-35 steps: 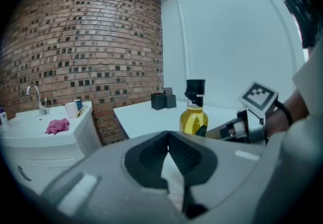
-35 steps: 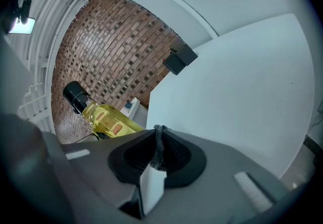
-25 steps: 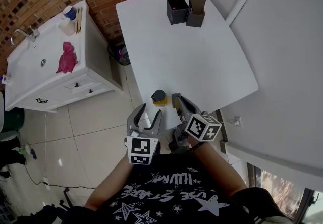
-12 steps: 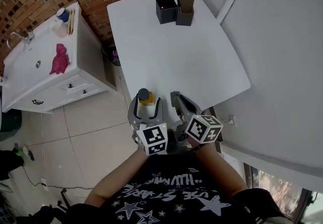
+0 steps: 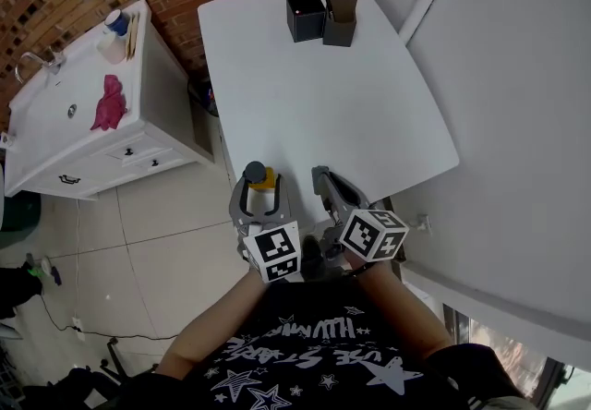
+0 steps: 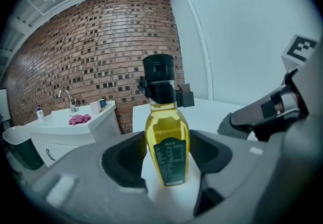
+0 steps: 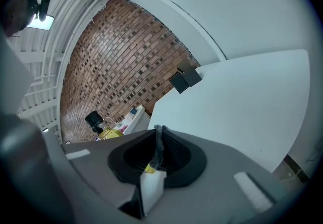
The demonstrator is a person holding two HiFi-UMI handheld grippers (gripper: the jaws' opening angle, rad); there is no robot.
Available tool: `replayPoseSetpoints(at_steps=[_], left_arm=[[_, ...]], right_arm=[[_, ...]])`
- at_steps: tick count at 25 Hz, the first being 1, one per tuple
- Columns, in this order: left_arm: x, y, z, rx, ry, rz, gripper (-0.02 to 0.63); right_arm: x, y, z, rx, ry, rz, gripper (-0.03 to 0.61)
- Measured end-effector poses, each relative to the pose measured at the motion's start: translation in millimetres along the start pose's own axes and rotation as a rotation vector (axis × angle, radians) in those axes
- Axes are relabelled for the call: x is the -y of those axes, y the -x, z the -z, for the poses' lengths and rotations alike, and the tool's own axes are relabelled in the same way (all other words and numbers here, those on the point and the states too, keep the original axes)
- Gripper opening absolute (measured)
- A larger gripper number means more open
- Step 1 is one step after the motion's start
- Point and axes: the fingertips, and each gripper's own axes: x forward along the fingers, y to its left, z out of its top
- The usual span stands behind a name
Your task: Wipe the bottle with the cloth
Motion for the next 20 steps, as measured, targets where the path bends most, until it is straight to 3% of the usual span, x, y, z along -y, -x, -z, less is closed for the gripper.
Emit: replayPoseSetpoints(at_steps=[7, 14, 20], left_arm=[[2, 0, -8, 0.073, -0.018, 0.124, 0.255], [12, 1, -13, 0.159, -0.096, 0.429, 0.253], [20, 2, -13, 0.185, -0.165, 0.659, 0.253]], right_arm=[[-9, -5, -3, -0.013, 0.021, -0.04, 0.037], [-22, -10, -8, -0.02, 0.052, -0.083, 0.037], [-33, -16, -12, -0.023, 0.075, -0.118, 0.037]])
